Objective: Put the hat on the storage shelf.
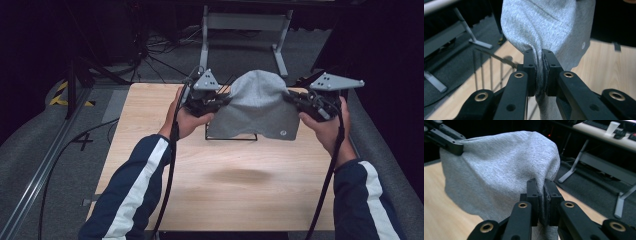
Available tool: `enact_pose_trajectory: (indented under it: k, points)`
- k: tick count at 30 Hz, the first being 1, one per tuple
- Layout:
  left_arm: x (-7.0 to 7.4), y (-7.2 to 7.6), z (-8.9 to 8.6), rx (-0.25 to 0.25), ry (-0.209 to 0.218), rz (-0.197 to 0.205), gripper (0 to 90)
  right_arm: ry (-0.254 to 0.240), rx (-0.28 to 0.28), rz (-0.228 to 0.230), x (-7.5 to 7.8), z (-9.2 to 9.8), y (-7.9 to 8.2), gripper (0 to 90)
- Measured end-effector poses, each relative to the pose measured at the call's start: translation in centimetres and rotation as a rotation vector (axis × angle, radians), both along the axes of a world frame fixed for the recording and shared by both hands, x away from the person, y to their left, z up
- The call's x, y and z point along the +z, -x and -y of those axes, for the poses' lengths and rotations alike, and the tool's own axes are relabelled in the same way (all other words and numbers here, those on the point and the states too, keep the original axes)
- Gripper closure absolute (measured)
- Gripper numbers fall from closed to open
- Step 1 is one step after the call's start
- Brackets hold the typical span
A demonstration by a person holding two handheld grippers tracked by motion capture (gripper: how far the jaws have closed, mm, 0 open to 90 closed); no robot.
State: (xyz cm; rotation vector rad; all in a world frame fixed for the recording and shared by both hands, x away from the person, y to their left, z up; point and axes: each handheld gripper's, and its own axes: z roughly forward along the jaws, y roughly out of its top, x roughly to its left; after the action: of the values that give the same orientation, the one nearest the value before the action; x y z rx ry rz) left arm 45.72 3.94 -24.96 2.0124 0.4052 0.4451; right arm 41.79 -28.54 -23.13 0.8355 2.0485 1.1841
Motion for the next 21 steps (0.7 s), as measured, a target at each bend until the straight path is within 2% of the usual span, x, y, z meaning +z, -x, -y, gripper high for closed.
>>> enact_pose_trajectory:
  k: [3,7,10,12,13,14,16,17,19,20,21]
  points:
    - [1.4,-0.9,-0.1,0.03,0.002,0.024,83.0,-0.005,-0.011,0.018,1.5,-0.3,-1.3,84.4]
    - [2.8,-2.2,-0.4,0.07,-0.001,0.044,83.1,0.002,-0.022,0.024,2.4,-0.9,-2.7,84.4]
    - [3.4,-2.7,-0.6,0.088,0.003,0.053,83.1,-0.008,-0.036,0.034,2.9,-1.2,-3.4,84.4]
    - [4.5,-3.3,-0.8,0.102,0.005,0.067,83.1,-0.025,-0.05,0.055,3.8,-1.6,-4.3,84.4]
    - [4.5,-3.3,-0.8,0.102,0.005,0.067,83.1,-0.029,-0.051,0.057,4.0,-1.7,-4.5,84.4]
    - [4.8,-3.9,-1.0,0.118,0.025,0.06,83.1,-0.025,-0.055,0.062,4.2,-1.9,-4.9,84.4]
    - [4.9,-4.3,-1.0,0.128,0.025,0.057,83.1,-0.025,-0.06,0.06,4.5,-2.1,-5.6,84.4]
    - [4.7,-5.0,-1.0,0.149,0.021,0.055,83.1,-0.026,-0.063,0.057,4.5,-2.2,-5.9,84.4]
    - [4.6,-5.4,-0.9,0.159,0.023,0.048,83.1,-0.027,-0.065,0.059,4.6,-2.3,-6.1,84.4]
    - [4.3,-6.1,-0.9,0.178,0.023,0.054,83.1,-0.024,-0.072,0.051,4.4,-2.6,-6.8,84.4]
    - [4.2,-6.3,-0.9,0.184,0.031,0.043,83.1,-0.025,-0.073,0.046,4.3,-2.7,-7.1,84.4]
